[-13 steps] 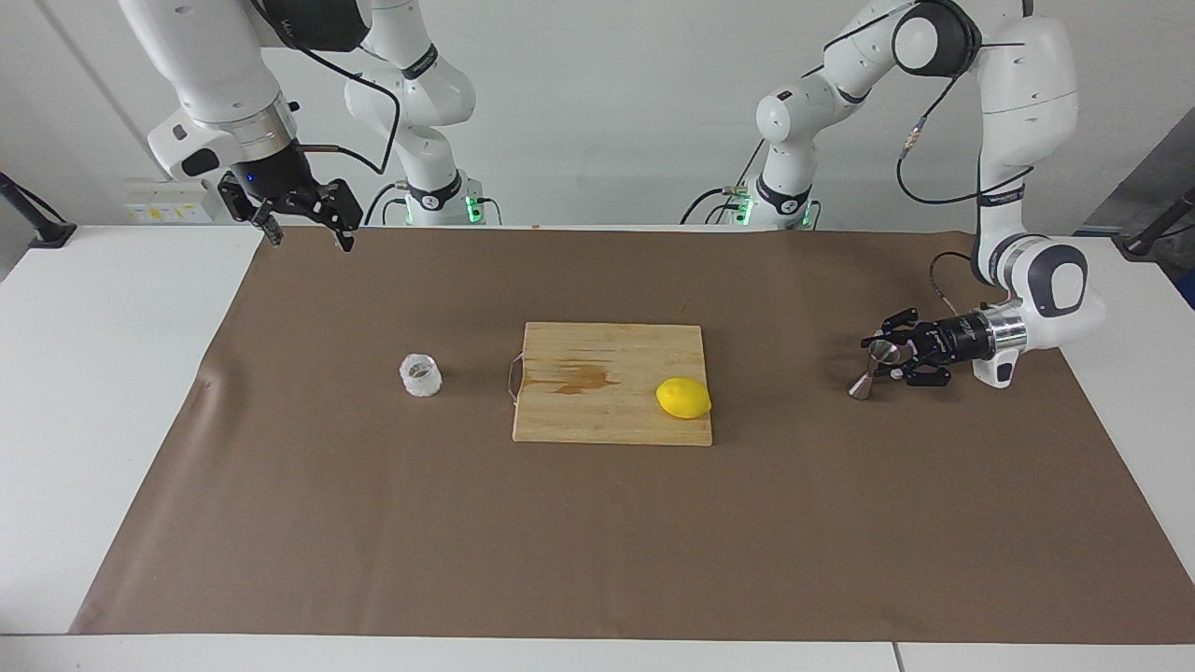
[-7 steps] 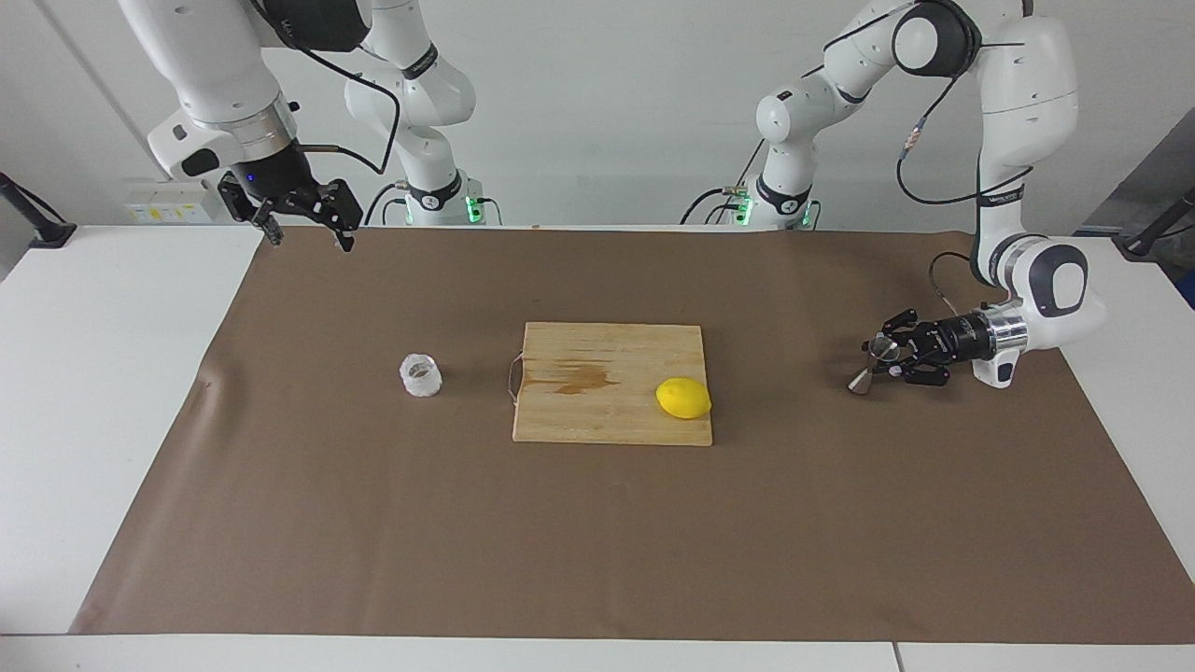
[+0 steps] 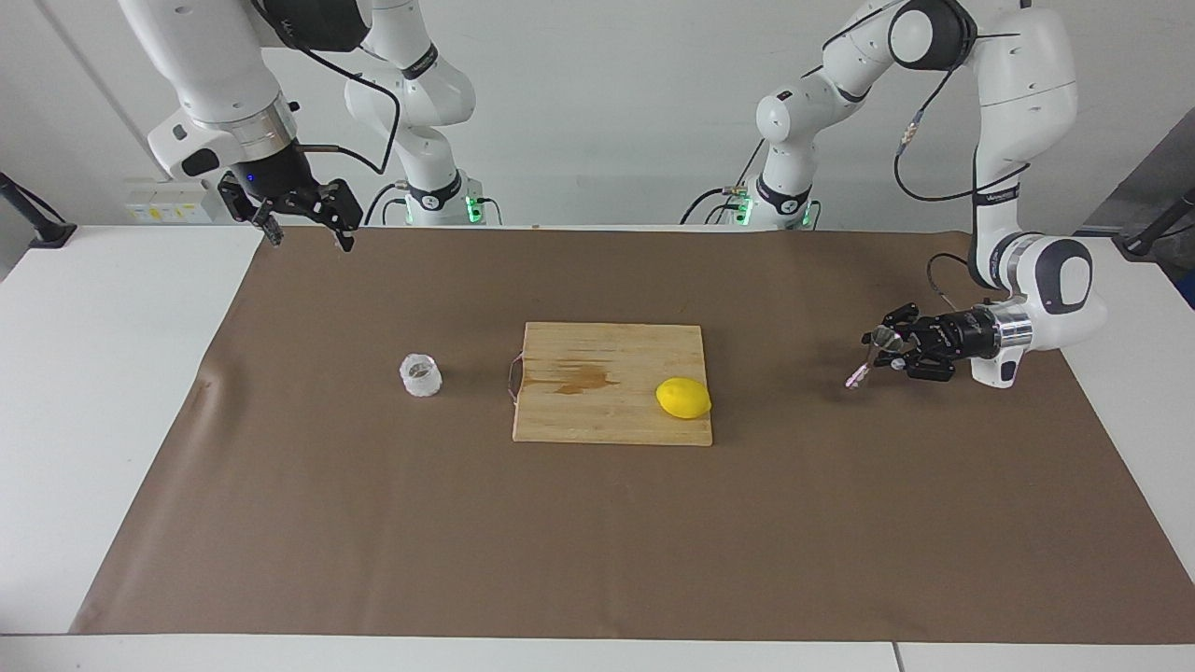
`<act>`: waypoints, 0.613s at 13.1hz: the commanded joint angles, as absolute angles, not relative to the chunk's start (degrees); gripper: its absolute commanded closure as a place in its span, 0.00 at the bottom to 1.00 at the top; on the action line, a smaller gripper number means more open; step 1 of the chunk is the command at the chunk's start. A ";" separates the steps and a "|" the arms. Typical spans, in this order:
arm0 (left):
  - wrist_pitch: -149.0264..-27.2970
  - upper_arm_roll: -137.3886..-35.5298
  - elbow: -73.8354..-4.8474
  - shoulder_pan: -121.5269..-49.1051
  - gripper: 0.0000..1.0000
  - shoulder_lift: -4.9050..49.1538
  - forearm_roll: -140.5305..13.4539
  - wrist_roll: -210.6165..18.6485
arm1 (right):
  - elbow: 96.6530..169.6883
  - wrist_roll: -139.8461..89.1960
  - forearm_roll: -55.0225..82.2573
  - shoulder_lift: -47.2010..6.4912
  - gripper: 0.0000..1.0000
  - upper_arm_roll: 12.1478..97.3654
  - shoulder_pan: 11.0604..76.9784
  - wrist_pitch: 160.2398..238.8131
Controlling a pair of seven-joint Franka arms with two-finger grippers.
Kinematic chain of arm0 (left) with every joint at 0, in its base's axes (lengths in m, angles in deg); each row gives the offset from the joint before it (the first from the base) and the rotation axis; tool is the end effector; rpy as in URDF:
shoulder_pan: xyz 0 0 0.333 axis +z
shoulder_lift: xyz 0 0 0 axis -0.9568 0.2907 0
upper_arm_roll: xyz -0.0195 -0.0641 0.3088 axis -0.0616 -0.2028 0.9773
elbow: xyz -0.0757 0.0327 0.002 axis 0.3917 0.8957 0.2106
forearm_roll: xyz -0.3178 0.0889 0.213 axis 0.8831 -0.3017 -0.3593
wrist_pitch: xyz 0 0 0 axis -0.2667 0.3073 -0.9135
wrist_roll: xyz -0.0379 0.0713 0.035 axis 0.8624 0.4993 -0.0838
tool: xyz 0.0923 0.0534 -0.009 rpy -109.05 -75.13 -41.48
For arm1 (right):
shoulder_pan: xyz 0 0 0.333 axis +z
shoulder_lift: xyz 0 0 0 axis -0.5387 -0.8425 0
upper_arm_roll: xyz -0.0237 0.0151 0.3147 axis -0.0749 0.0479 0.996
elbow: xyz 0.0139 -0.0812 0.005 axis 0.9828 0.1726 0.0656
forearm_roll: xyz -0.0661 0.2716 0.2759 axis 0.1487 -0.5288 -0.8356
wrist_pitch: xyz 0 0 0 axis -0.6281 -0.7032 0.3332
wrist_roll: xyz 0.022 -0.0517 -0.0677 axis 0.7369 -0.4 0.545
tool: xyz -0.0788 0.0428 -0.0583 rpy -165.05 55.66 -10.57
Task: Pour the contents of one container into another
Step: 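Lift the metal cup with the left gripper and carry it over the board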
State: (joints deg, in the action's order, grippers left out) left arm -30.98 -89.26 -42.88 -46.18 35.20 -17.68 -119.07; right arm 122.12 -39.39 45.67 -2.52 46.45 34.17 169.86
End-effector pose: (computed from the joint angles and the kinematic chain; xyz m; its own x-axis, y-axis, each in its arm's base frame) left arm 0.5517 0.0951 0.3027 0.0677 0.0786 -0.9946 0.9972 0.0260 0.0699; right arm 0.5357 0.0013 0.6255 0.9946 -0.0971 -0.0369 -0.0961 -0.9950 0.0287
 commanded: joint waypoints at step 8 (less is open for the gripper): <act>-38.60 -88.88 -51.69 -60.85 1.00 27.72 -3.97 -121.22 | 122.67 -39.65 45.17 -2.03 0.00 47.03 33.30 169.38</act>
